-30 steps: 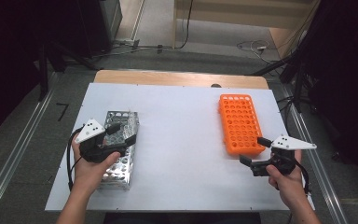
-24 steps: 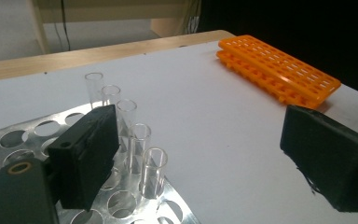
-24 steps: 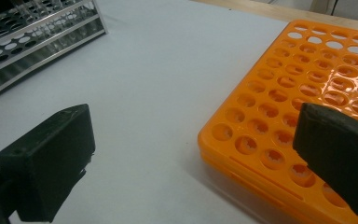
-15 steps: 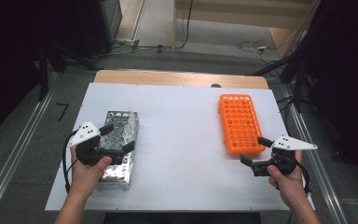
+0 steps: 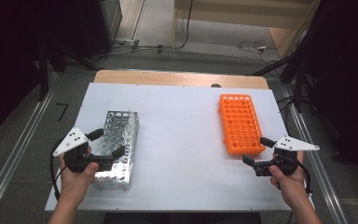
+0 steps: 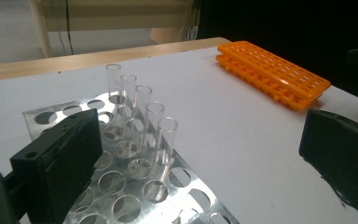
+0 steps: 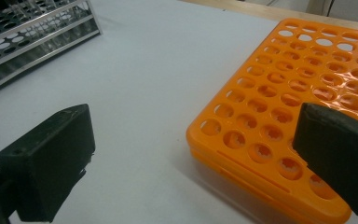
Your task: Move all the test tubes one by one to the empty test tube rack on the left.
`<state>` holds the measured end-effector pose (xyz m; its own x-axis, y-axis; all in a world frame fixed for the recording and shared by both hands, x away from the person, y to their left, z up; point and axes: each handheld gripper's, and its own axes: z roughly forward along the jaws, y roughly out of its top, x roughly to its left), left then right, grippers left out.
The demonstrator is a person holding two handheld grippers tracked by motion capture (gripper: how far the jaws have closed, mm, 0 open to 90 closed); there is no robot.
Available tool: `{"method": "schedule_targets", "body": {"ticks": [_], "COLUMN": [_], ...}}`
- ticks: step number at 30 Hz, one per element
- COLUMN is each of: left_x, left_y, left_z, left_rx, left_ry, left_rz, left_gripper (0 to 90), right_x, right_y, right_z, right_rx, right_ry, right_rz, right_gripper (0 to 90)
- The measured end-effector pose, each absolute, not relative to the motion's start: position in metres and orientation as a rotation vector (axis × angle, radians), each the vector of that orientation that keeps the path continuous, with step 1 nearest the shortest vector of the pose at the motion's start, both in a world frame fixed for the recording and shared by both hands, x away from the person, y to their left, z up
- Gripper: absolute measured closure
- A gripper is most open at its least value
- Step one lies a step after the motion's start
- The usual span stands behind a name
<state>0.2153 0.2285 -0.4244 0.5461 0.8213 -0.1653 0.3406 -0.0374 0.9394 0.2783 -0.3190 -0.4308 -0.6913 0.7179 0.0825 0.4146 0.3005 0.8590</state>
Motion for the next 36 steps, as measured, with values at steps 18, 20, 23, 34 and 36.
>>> {"method": "schedule_targets", "body": {"ticks": [18,20,23,34,36], "left_x": [0.202,0.203,0.203,0.204,0.205], "left_y": [0.266,0.269,0.272,0.275,0.273], "left_z": [-0.437,-0.438,-0.441,-0.451,-0.453], "left_rx": [1.572,1.565,1.552,1.543,1.547], "left_ry": [1.014,1.016,1.016,0.993,0.982], "left_rz": [0.541,0.541,0.529,0.492,0.494], "left_gripper": [0.0,0.0,0.0,0.0,0.0], "right_x": [0.284,0.284,0.285,0.289,0.289], "right_y": [-0.335,-0.338,-0.342,-0.357,-0.359], "right_z": [-0.440,-0.442,-0.445,-0.458,-0.461], "right_rx": [1.049,1.056,1.065,1.074,1.072], "right_ry": [2.225,2.219,2.212,2.186,2.178], "right_rz": [1.341,1.336,1.345,1.360,1.364], "right_gripper": [0.0,0.0,0.0,0.0,0.0]}}
